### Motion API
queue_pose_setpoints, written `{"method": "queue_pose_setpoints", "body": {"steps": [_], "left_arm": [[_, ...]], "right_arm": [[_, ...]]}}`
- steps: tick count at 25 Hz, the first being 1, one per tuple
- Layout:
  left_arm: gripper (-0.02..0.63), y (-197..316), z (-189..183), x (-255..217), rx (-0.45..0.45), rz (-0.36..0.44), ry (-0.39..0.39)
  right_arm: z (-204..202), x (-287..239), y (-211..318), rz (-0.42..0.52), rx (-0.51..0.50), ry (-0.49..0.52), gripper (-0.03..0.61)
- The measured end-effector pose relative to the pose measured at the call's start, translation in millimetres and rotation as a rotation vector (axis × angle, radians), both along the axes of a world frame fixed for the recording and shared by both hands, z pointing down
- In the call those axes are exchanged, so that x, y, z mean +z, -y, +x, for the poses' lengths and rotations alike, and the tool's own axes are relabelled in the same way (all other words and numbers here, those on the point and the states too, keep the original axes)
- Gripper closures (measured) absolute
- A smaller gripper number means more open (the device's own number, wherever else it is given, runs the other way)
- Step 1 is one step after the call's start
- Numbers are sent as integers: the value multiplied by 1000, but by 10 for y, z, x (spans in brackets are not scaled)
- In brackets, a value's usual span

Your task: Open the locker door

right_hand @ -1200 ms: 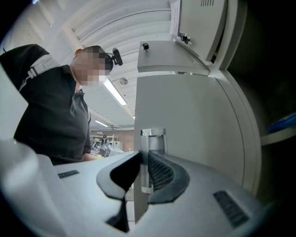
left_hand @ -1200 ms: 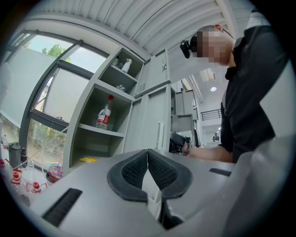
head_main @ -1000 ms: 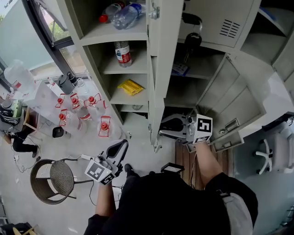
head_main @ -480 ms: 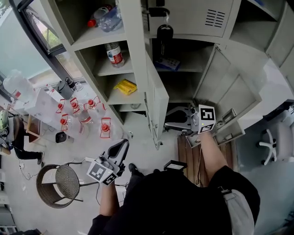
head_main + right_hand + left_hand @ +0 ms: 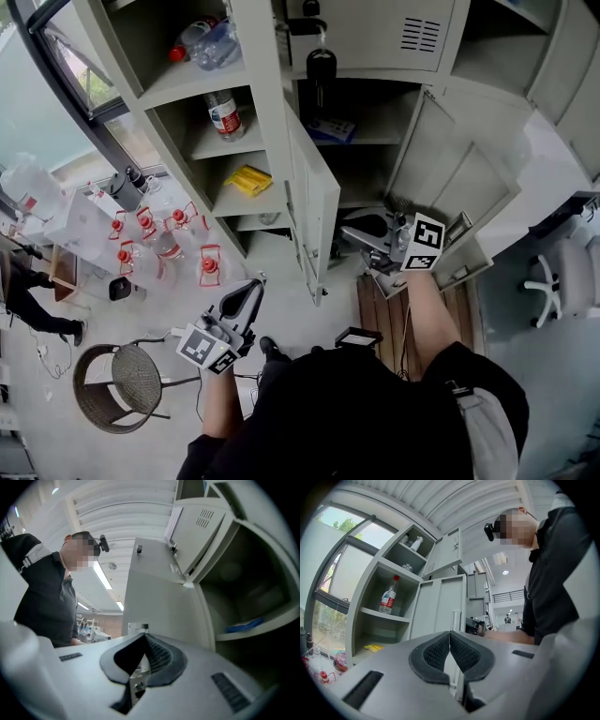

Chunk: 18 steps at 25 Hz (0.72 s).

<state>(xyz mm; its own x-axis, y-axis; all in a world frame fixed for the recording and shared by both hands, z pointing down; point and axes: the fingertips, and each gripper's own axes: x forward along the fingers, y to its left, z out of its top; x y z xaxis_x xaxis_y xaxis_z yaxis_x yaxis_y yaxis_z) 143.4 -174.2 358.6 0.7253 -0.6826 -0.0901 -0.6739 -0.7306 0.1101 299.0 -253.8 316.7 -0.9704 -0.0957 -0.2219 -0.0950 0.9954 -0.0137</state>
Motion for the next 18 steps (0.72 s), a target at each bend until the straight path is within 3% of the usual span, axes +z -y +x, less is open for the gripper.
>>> {"method": "queue_pose_setpoints", "body": {"steps": [4,8,18], "left_arm": [[598,-25,-16,1,5,1,-5],[598,-32,-29,-41,7,6,-1],[598,-270,197,-233,22,12,73]], "right_arm": [[204,-129,68,-13,122,31,568],[227,-170,-110,-12,176,-16,568],[0,-303,-773,127,306,-107,568]]}}
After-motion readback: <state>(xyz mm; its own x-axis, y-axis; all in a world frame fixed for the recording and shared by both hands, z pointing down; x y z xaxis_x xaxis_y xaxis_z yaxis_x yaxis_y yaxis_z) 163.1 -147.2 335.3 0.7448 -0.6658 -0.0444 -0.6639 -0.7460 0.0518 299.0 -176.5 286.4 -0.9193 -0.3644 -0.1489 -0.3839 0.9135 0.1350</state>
